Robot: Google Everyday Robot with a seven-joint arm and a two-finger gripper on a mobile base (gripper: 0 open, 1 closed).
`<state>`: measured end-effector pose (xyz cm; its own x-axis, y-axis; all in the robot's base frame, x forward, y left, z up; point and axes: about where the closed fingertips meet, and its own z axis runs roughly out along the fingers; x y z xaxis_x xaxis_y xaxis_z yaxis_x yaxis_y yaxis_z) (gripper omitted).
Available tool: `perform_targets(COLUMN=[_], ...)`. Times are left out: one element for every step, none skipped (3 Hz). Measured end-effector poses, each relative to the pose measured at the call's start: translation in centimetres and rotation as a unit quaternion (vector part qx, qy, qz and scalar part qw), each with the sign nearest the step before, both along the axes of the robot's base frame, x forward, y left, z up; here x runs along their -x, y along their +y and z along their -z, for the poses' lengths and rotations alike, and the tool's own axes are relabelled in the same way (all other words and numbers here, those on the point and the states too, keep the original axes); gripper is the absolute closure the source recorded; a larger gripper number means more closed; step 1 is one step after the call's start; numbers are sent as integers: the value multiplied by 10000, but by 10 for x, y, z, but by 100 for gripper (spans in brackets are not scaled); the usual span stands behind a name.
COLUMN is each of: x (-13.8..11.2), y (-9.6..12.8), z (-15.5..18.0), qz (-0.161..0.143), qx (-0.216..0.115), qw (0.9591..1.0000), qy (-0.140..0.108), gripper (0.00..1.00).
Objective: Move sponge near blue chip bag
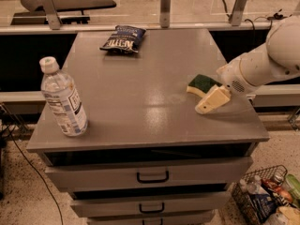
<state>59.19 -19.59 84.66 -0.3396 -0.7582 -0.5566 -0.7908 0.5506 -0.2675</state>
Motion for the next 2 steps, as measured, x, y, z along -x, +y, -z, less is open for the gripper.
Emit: perform_targets(x=[-14,-22], y=[-7,-12], z=[7,1], qz=[99,125], qx=[-209,-386], qw=[9997,9992], qy=[59,36], gripper=[41,64])
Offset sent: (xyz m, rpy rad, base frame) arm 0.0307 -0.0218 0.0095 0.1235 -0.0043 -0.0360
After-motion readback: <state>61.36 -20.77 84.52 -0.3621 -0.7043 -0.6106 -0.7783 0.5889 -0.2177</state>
